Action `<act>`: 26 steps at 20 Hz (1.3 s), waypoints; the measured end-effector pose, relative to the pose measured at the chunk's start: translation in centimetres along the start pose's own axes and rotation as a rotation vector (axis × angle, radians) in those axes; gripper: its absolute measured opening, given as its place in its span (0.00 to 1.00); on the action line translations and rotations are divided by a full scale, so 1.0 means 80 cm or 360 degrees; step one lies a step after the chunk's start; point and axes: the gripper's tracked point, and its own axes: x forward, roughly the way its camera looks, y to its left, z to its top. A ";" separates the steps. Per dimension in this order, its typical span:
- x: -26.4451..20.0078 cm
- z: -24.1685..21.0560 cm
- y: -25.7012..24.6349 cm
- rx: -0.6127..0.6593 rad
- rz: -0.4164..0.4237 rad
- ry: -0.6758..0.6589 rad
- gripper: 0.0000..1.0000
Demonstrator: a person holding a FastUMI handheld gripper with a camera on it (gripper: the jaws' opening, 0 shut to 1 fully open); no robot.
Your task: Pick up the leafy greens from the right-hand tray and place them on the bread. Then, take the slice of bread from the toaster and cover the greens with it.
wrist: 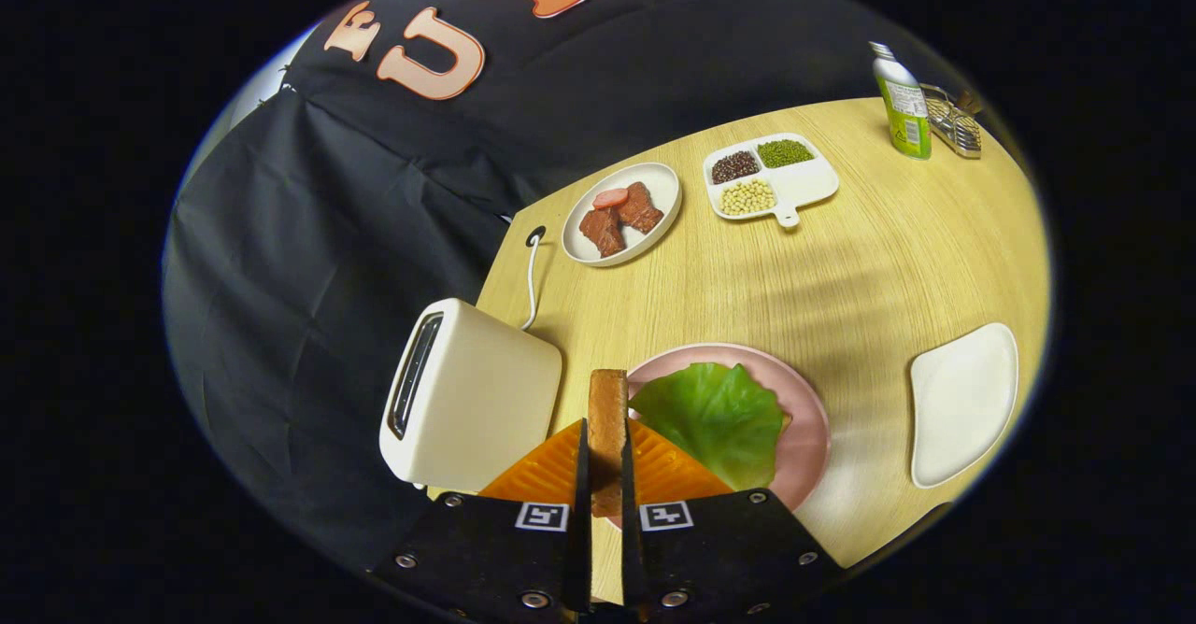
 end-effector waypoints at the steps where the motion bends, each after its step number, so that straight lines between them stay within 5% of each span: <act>1: 0.002 -0.003 -0.003 -0.0007 -0.0008 0.0005 0.13; 15: 0.008 -0.012 -0.058 -0.0044 -0.0185 -0.0022 0.16; 23: 0.009 -0.014 -0.086 -0.0120 -0.0296 -0.0042 0.31; 26: 0.005 -0.011 -0.092 -0.0168 -0.0320 -0.0065 0.46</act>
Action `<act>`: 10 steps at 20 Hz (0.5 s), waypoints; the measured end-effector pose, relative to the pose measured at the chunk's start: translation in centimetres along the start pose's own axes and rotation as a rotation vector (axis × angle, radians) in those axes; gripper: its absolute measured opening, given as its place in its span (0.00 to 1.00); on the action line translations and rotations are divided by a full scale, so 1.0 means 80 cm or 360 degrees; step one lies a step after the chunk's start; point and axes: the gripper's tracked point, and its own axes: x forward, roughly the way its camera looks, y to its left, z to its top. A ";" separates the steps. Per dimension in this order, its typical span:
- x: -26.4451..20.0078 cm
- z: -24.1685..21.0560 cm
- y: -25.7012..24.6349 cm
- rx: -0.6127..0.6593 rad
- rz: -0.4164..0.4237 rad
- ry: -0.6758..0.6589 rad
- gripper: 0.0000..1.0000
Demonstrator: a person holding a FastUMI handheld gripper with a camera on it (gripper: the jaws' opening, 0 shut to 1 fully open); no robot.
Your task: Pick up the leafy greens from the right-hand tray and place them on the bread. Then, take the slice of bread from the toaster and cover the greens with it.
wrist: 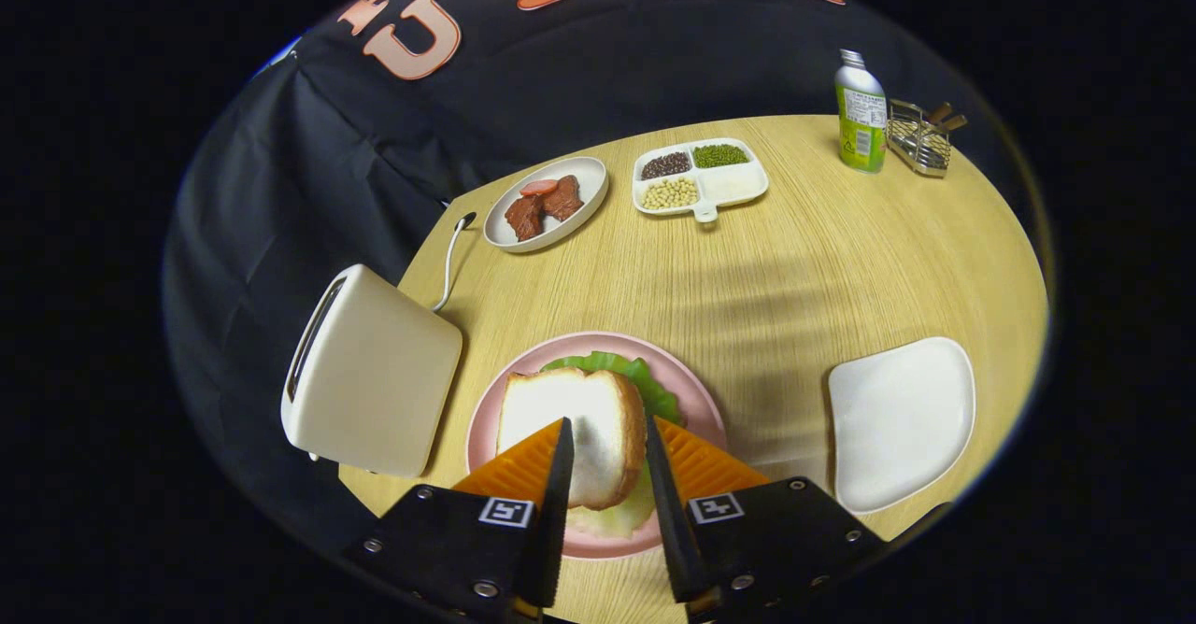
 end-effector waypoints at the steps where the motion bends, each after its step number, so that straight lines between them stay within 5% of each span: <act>1: -0.002 0.002 -0.001 -0.0011 0.0001 -0.0019 0.50; 10: -0.038 0.049 -0.014 -0.0077 -0.0024 -0.0309 0.73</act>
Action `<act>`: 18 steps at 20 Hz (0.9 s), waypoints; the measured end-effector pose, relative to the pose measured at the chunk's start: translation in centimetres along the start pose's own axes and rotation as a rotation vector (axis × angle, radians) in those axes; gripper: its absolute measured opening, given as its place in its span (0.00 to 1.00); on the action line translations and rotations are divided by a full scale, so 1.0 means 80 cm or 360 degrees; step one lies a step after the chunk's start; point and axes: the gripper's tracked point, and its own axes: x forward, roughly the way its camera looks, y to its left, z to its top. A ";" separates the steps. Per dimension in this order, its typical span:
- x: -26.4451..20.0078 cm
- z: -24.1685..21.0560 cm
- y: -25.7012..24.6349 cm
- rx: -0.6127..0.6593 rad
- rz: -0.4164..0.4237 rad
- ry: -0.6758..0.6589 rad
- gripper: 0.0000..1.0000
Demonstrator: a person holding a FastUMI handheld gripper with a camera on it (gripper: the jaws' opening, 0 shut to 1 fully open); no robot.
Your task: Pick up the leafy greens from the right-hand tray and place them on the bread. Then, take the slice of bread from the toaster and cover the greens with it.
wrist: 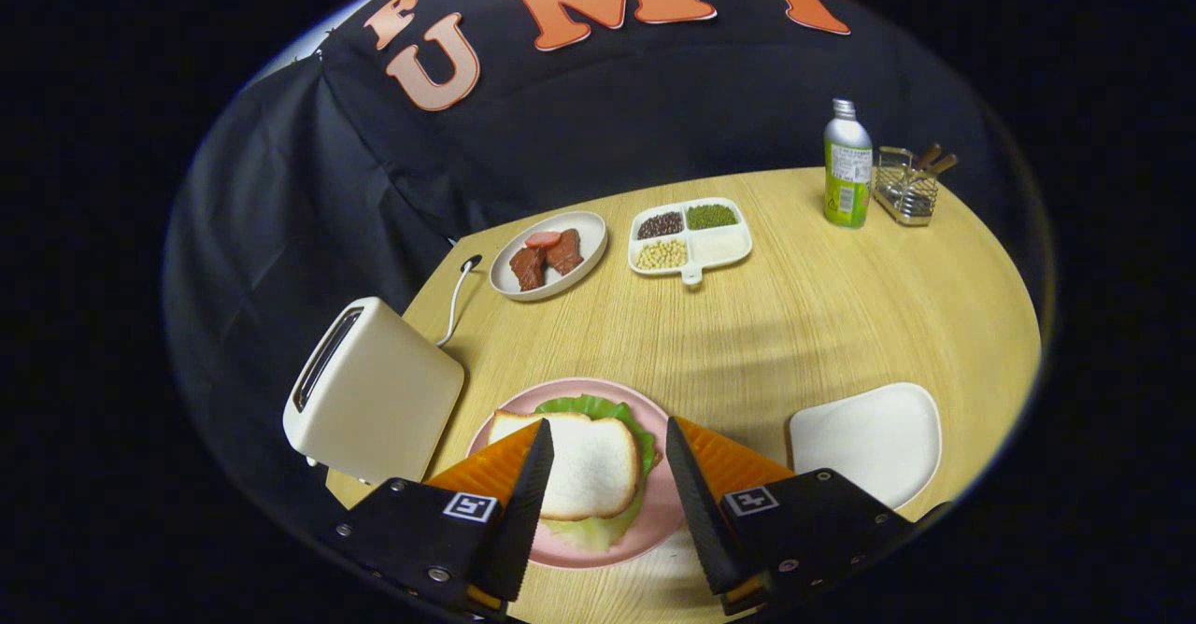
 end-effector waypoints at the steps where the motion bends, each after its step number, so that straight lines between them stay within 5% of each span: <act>1: -0.008 0.010 -0.003 -0.0014 -0.0007 -0.0051 0.74; 12: -0.129 0.155 -0.049 -0.0289 -0.0233 -0.0931 0.86; 18: -0.181 0.181 -0.049 -0.0407 -0.0290 -0.1151 0.88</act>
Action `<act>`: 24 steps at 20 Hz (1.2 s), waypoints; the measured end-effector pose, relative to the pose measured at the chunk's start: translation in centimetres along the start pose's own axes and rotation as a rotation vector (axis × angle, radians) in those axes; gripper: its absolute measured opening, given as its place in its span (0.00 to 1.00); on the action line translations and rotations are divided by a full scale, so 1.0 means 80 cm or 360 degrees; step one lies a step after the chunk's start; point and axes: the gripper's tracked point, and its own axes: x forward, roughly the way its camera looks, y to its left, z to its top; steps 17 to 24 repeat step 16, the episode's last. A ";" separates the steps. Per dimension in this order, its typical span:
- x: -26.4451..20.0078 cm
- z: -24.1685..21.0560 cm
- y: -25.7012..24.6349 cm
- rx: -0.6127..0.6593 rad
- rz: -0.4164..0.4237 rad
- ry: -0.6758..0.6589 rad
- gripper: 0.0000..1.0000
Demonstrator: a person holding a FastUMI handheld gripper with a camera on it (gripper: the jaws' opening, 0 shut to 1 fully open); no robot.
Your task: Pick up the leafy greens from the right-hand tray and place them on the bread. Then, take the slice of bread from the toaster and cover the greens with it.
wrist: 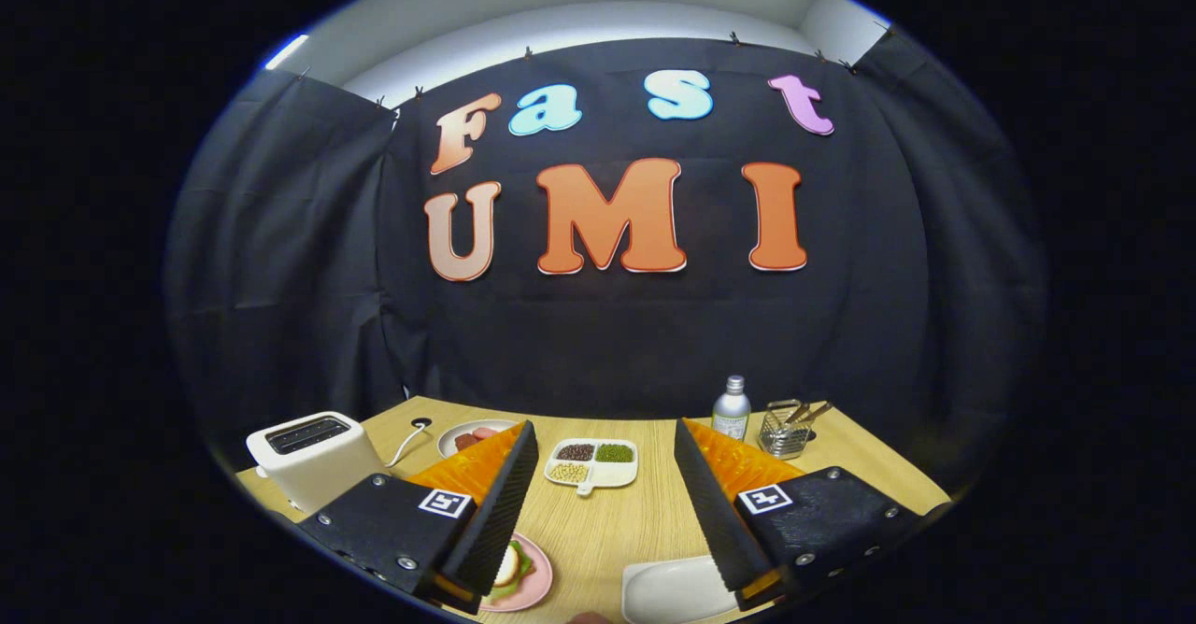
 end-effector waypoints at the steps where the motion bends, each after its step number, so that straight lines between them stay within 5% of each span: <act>1: -0.002 0.005 -0.001 -0.0013 -0.0003 -0.0028 0.89; 24: -0.022 0.049 0.013 -0.0030 0.0103 -0.0213 0.92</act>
